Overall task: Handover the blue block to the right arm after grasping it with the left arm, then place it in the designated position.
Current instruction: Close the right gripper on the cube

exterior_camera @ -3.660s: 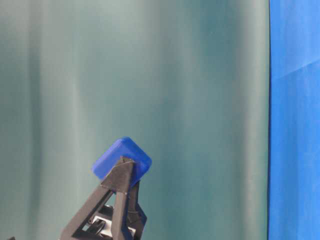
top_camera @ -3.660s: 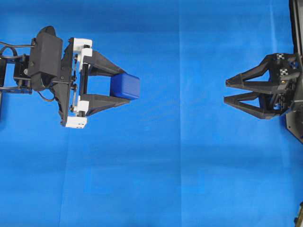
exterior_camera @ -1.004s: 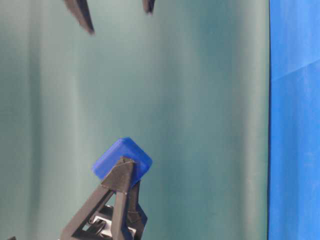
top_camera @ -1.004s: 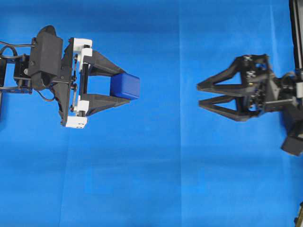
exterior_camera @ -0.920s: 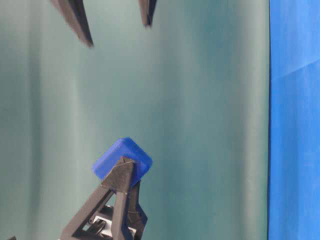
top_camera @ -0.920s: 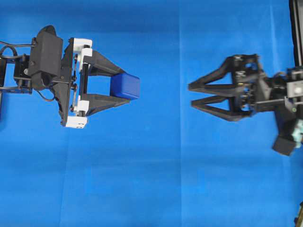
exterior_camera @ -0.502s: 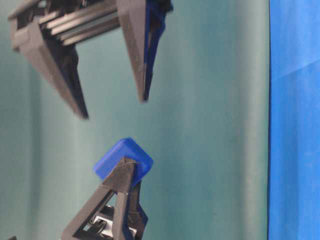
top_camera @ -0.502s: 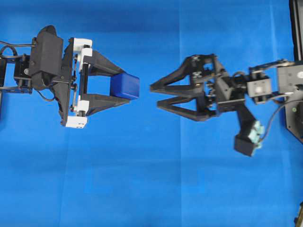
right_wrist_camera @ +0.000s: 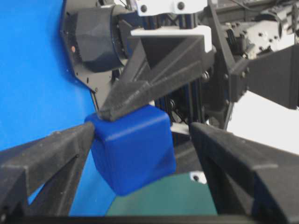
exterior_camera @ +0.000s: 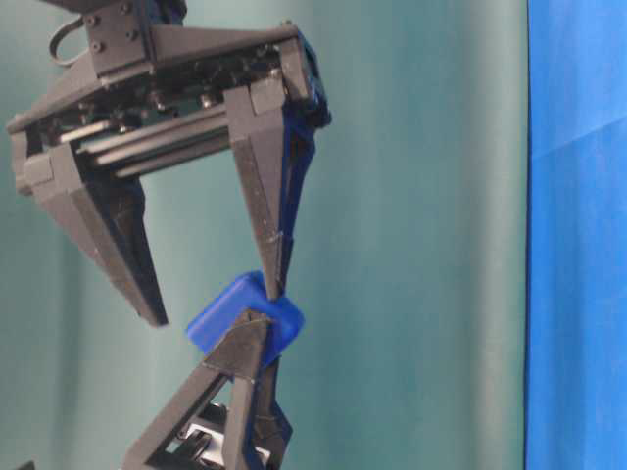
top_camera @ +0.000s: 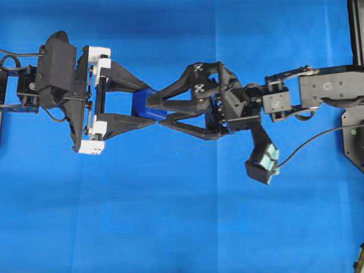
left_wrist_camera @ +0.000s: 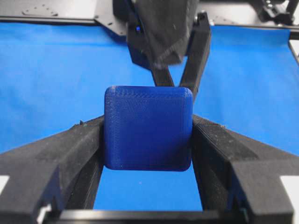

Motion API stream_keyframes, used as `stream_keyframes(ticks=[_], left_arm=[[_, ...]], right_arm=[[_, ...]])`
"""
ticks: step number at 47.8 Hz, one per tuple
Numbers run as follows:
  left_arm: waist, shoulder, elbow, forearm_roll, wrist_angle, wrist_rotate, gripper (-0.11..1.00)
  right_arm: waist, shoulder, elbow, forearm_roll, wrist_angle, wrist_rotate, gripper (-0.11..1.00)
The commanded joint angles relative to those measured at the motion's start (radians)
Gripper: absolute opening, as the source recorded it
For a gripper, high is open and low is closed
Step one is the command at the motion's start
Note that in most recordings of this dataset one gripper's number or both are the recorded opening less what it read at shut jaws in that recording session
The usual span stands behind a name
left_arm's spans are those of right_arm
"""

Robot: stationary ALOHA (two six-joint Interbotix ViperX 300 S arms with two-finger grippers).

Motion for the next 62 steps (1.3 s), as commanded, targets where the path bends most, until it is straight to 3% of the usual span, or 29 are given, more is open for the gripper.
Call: stream_keyframes(ticks=[1, 25, 36, 40, 47, 62], left_arm=[[0.002, -0.015, -0.012, -0.002, -0.005, -0.002, 0.49], [0.002, -0.017, -0.011, -0.002, -0.003, -0.002, 0.49], [0.002, -0.017, -0.014, -0.003, -0.003, -0.002, 0.49], [0.002, -0.015, -0.014, -0.003, -0.002, -0.002, 0.49], [0.002, -0.014, -0.014, -0.003, -0.003, -0.002, 0.49], [-0.005, -0.017, -0.014, -0.003, -0.003, 0.0, 0.49]], right_arm=[[0.002, -0.002, -0.043, -0.003, -0.002, 0.003, 0.93], [0.002, 0.023, -0.071, -0.005, 0.012, 0.005, 0.93], [0.002, 0.023, -0.077, -0.005, 0.072, 0.005, 0.88], [0.002, 0.021, -0.086, -0.003, 0.124, 0.003, 0.81], [0.002, 0.021, -0.098, -0.005, 0.183, 0.006, 0.43], [0.005, 0.021, -0.103, -0.003, 0.186, 0.008, 0.42]])
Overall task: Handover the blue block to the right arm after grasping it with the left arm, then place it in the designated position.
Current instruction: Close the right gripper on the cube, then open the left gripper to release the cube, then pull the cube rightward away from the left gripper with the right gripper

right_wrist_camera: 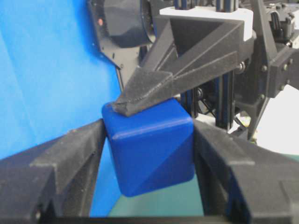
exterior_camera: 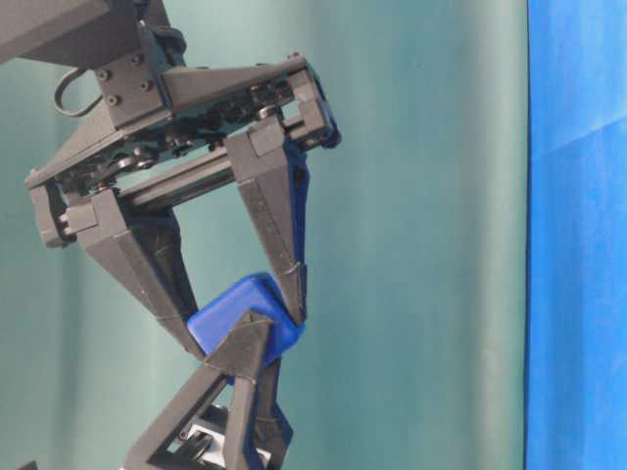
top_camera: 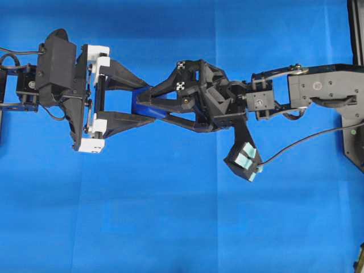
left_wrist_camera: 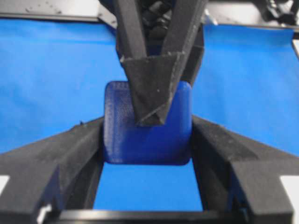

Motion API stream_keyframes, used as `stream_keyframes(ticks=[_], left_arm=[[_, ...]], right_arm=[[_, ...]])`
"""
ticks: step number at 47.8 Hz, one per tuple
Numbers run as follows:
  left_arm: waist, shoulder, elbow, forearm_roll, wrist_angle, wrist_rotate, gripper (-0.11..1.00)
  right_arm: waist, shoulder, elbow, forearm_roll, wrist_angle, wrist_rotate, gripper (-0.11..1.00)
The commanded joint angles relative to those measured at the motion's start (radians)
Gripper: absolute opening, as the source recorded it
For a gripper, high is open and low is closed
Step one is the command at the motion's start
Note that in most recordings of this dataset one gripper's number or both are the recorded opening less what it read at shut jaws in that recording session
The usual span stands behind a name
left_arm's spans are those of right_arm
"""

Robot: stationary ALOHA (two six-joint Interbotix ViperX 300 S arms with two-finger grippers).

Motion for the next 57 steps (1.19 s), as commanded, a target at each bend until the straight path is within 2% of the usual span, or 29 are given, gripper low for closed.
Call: stream_keyframes(ticks=[1, 35, 37, 42, 45, 57], left_arm=[[-0.009, -0.014, -0.014, 0.002, -0.006, 0.002, 0.49], [-0.009, 0.002, -0.029, 0.002, -0.011, 0.015, 0.49], [-0.009, 0.003, -0.029, 0.003, -0.012, 0.015, 0.54], [-0.009, 0.002, -0.029, 0.002, -0.012, 0.015, 0.82], [-0.009, 0.0, -0.028, 0.002, -0.014, 0.015, 0.91], [-0.014, -0.011, -0.018, 0.002, -0.014, 0.005, 0.9]], right_arm=[[-0.003, -0.012, -0.028, 0.005, -0.003, 0.006, 0.42], [0.003, -0.012, -0.025, 0.009, 0.003, 0.011, 0.41], [0.003, -0.012, -0.026, 0.011, 0.003, 0.012, 0.42], [0.006, -0.014, -0.023, 0.011, 0.005, 0.014, 0.41], [0.006, -0.015, -0.02, 0.011, 0.005, 0.014, 0.41], [0.018, -0.064, 0.028, 0.012, 0.017, 0.037, 0.4]])
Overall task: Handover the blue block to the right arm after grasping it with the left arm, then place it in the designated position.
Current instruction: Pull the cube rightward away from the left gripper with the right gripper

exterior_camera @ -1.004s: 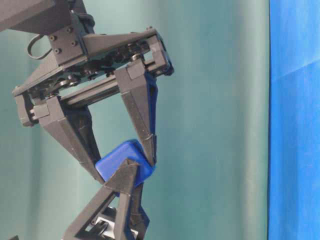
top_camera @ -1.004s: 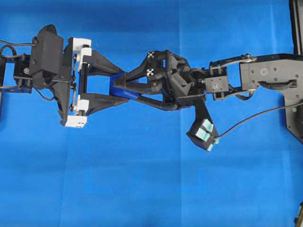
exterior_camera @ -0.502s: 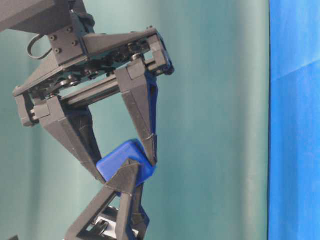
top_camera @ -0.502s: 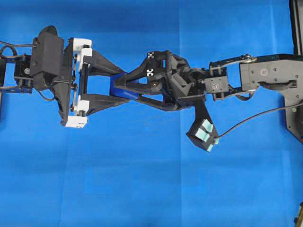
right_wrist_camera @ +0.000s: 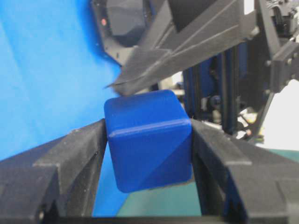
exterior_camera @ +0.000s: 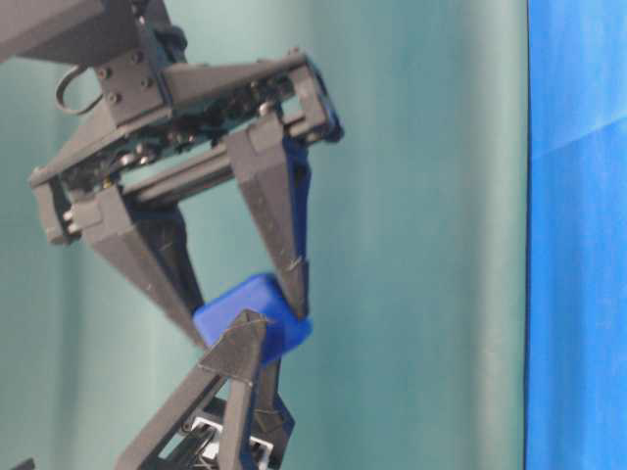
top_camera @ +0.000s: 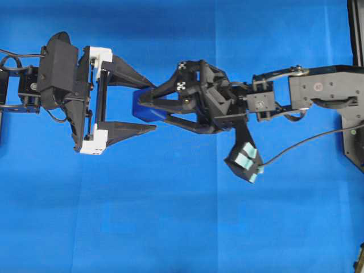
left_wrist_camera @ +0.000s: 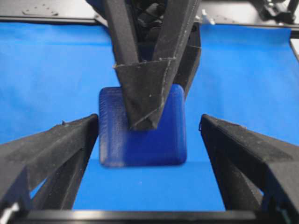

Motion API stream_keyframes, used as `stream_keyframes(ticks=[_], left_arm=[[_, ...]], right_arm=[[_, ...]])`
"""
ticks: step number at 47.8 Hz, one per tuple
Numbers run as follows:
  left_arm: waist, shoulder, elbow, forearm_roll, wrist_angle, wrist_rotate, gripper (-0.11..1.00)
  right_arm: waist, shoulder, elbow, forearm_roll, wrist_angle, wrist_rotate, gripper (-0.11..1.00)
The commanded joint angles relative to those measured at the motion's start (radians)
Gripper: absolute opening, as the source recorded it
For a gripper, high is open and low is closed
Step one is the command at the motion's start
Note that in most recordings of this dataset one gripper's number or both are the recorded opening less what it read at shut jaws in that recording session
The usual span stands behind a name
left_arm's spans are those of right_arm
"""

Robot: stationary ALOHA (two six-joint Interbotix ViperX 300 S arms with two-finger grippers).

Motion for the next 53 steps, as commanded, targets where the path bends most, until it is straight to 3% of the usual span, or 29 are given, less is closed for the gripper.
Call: stream_keyframes(ticks=[1, 24, 39, 53], left_arm=[[-0.006, -0.023, -0.012, 0.002, -0.012, 0.0, 0.9], [-0.011, -0.034, 0.0, 0.003, -0.011, 0.0, 0.9], [-0.011, -0.034, 0.0, 0.003, -0.012, -0.003, 0.9], [-0.012, -0.035, -0.002, 0.002, -0.012, -0.002, 0.9]], right_arm=[[0.008, -0.058, 0.014, 0.005, 0.005, 0.011, 0.4], [0.037, -0.371, 0.252, 0.005, 0.091, 0.061, 0.39], [0.08, -0.453, 0.284, 0.011, 0.224, 0.063, 0.39], [0.087, -0.453, 0.284, 0.023, 0.247, 0.063, 0.38]])
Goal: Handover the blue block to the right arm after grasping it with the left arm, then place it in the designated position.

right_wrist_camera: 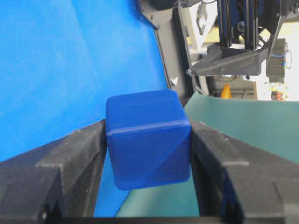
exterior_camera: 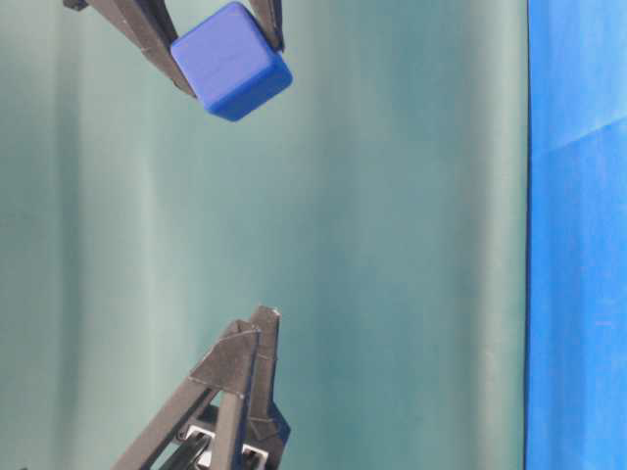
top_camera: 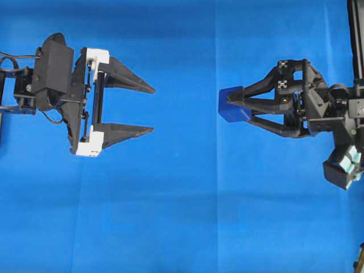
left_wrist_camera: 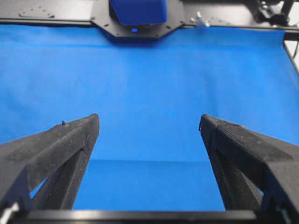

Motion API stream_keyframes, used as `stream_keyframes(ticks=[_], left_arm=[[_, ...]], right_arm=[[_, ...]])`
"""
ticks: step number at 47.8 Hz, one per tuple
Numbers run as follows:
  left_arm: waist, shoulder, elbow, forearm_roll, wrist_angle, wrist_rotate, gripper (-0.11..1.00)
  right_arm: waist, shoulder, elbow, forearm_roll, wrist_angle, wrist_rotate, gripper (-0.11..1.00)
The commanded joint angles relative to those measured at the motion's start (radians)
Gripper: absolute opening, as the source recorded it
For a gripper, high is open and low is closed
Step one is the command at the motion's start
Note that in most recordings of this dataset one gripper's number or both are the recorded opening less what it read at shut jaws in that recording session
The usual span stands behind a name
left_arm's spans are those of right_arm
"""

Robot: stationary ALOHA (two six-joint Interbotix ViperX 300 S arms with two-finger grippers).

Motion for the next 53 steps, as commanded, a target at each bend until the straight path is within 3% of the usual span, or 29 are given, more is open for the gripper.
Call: stream_keyframes(ticks=[1, 12, 20, 29, 33, 43, 53], left_arm=[[-0.003, -0.017, -0.009, 0.002, -0.011, 0.0, 0.9], [-0.003, -0.017, -0.009, 0.002, -0.012, 0.0, 0.9], [-0.003, -0.017, -0.011, 0.002, -0.012, -0.002, 0.9], [-0.003, -0.015, -0.011, 0.002, -0.012, -0.002, 0.9], [-0.003, -0.015, -0.011, 0.002, -0.012, -0.002, 0.9], [-0.003, -0.014, -0.014, 0.003, -0.012, -0.002, 0.9], [-0.006, -0.014, -0.014, 0.002, -0.012, -0.002, 0.9]], right_arm=[[0.003, -0.009, -0.009, 0.006, -0.005, 0.003, 0.38], [0.003, -0.009, -0.011, 0.014, -0.006, 0.006, 0.38], [0.003, -0.009, -0.012, 0.12, -0.031, 0.08, 0.38], [0.003, -0.009, -0.015, 0.305, -0.049, 0.318, 0.38], [0.003, -0.009, -0.015, 0.365, -0.049, 0.436, 0.38], [0.003, -0.009, -0.014, 0.379, -0.049, 0.704, 0.38], [0.003, -0.009, -0.014, 0.38, -0.074, 0.85, 0.38]])
